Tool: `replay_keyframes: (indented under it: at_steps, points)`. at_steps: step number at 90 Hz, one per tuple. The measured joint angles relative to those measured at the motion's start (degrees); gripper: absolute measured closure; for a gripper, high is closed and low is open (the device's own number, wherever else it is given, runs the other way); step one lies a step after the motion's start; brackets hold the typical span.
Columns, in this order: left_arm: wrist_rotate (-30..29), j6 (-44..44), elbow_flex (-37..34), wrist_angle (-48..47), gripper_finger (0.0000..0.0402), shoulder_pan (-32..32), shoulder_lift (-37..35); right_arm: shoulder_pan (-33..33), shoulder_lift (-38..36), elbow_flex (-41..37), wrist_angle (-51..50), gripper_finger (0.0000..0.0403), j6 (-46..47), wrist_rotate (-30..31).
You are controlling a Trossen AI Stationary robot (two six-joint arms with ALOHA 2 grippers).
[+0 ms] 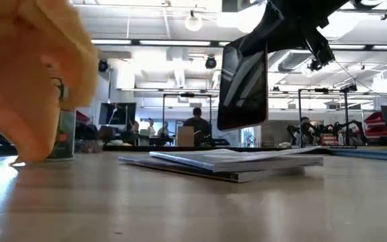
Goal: Apply microfiber cloth
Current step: Wipe the front and back of the cellphone using the orange microfiber cloth
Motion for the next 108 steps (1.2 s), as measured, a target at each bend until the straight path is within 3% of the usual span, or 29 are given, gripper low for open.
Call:
replay_keyframes:
  at_steps: [23, 51, 69, 108]
  points:
    - [-7.6, -12.9, -5.8, -0.1, 0.0401, -3.4, 0.0, 0.0, 0.0, 0.0, -0.1, 0.0402, 0.0, -0.1]
    - [-10.2, -27.5, -14.4, -0.3, 0.0401, -3.2, 0.0, 0.1, 0.0, 0.0, -0.1, 0.0402, 0.0, -0.1]
    - [-14.3, -29.8, -17.9, -0.4, 0.0401, -2.2, 0.0, 0.0, 0.0, 0.0, -0.1, 0.0402, 0.0, -0.2]
    - [-18.4, -28.6, -23.1, -1.2, 0.0401, 8.8, 0.0, 0.0, 0.0, 0.0, -0.1, 0.0402, -0.4, -0.2]
